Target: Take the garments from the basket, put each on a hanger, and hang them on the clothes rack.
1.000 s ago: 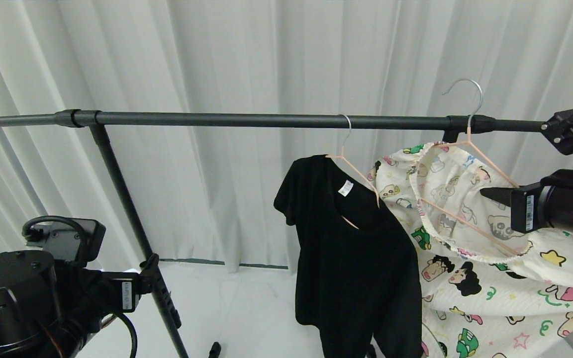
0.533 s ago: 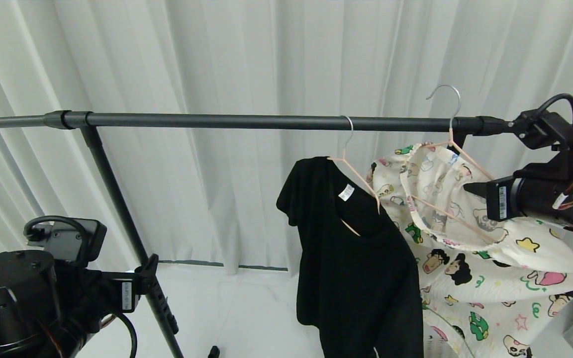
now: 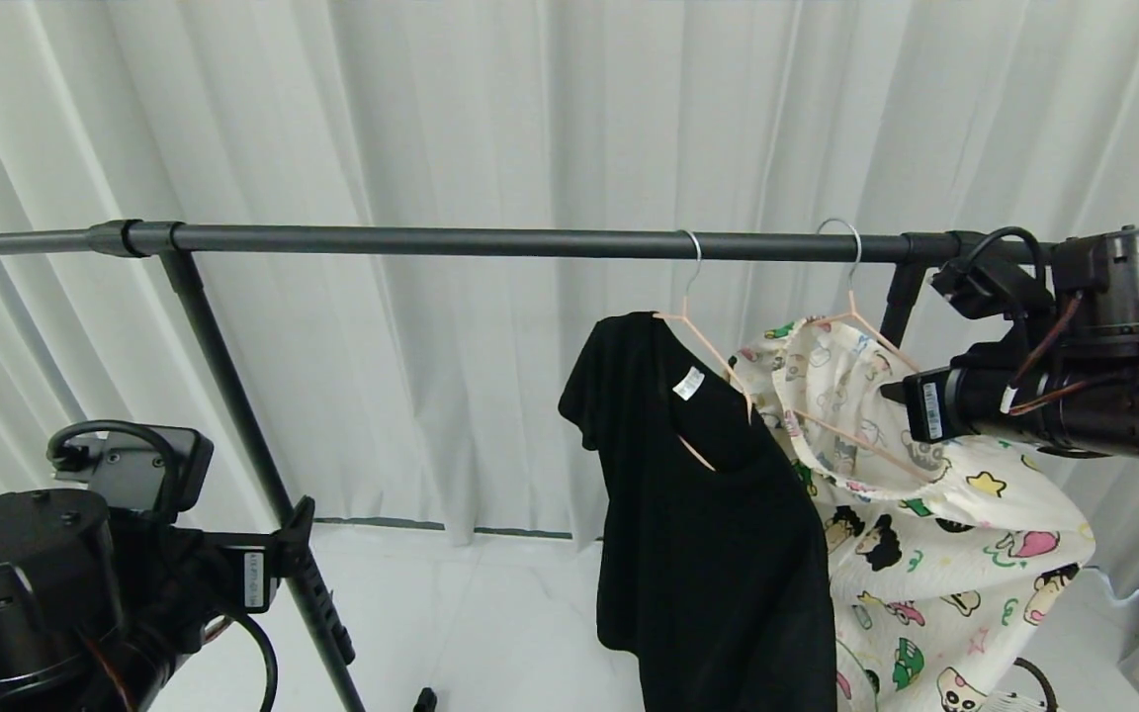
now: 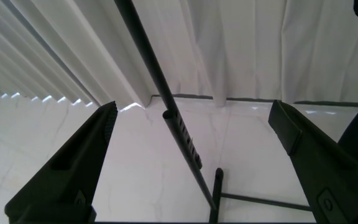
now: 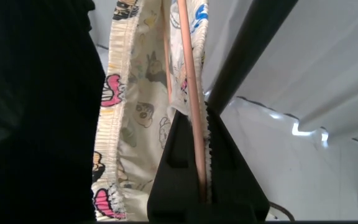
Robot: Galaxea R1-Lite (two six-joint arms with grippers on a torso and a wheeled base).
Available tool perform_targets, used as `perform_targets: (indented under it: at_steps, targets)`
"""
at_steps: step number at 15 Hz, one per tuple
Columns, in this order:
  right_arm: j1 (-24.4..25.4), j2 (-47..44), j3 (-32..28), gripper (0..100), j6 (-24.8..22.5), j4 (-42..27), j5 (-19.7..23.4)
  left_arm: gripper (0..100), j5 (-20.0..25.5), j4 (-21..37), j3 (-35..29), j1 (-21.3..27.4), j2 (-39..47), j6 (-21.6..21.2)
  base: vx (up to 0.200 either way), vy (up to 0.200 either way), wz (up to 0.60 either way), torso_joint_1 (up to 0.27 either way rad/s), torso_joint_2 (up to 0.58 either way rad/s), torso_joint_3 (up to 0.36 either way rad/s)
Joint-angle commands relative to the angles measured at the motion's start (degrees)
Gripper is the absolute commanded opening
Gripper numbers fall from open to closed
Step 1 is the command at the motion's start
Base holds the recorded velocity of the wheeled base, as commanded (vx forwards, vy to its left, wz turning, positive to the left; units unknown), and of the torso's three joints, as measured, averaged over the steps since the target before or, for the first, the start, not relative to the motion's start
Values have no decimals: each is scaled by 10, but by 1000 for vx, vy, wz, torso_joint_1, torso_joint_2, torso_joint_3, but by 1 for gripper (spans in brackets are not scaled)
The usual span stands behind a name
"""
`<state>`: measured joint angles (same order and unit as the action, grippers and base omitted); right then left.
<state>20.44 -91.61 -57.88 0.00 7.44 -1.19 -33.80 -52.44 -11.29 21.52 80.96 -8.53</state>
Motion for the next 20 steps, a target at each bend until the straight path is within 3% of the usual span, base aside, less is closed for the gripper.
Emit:
perform_targets:
  at_steps: [1,6,9,15,16,20]
  targets:
    - [-1,-13,-4,0,0,0,1,100,0,0,0,3,0,0,0,0,0,0,0,0]
    - [-1,-16,-7,0,0,20,-7,100,-8,0,1,14,1,0,0,0,0,0,0,0]
    - [-17,-18,-6,0,0,21,-44,100,-9,0,1,14,1,0,0,0,0,0,0,0]
    - [-25,-17,-6,0,1,19,-46,100,-9,0,1,15,1,1,0,0,0,0,0,0]
    - [-25,-16,-6,100,1,19,-46,100,-9,0,1,15,1,1,0,0,0,0,0,0]
    - [-24,22,-4,100,19,14,-44,100,-13,0,0,11,0,4,0,0,0,0,0,0]
